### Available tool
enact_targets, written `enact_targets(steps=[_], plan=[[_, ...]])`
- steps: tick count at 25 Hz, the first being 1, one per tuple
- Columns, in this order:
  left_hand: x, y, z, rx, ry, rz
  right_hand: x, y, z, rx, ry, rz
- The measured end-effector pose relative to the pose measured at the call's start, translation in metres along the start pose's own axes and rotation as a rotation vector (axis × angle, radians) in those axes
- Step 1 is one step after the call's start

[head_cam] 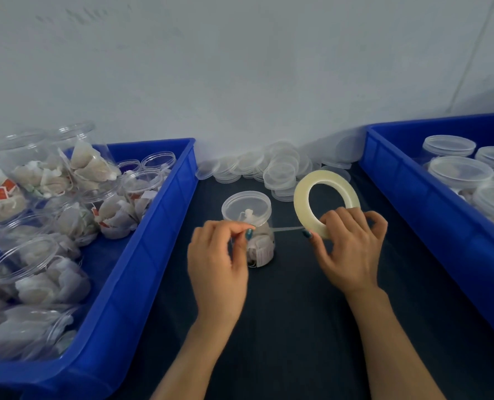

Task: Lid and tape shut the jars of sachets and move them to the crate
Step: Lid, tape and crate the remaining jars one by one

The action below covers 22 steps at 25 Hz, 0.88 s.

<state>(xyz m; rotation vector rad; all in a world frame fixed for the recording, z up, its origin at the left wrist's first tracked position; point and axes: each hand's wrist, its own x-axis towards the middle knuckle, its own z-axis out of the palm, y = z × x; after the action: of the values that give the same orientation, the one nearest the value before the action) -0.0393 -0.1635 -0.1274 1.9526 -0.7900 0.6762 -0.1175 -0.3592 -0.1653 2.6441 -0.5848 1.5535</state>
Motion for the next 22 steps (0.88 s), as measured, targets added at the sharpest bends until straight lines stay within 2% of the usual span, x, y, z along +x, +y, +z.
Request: enact_targets(steps=[9,16,22], plan=[[-0.007,-0.037,-0.017,-0.137,0.025,-0.291,0.002,-0.009,0.006,-0.056,-0.047,0.130],[0.007,-0.046,-0.007,-0.164,0.031,-0.338,0.014,-0.020,0.012,-0.067,-0.066,0.169],[0.019,-0.055,0.009,-0.160,-0.025,-0.361,0.017,-0.027,0.017,-0.040,-0.109,0.198]])
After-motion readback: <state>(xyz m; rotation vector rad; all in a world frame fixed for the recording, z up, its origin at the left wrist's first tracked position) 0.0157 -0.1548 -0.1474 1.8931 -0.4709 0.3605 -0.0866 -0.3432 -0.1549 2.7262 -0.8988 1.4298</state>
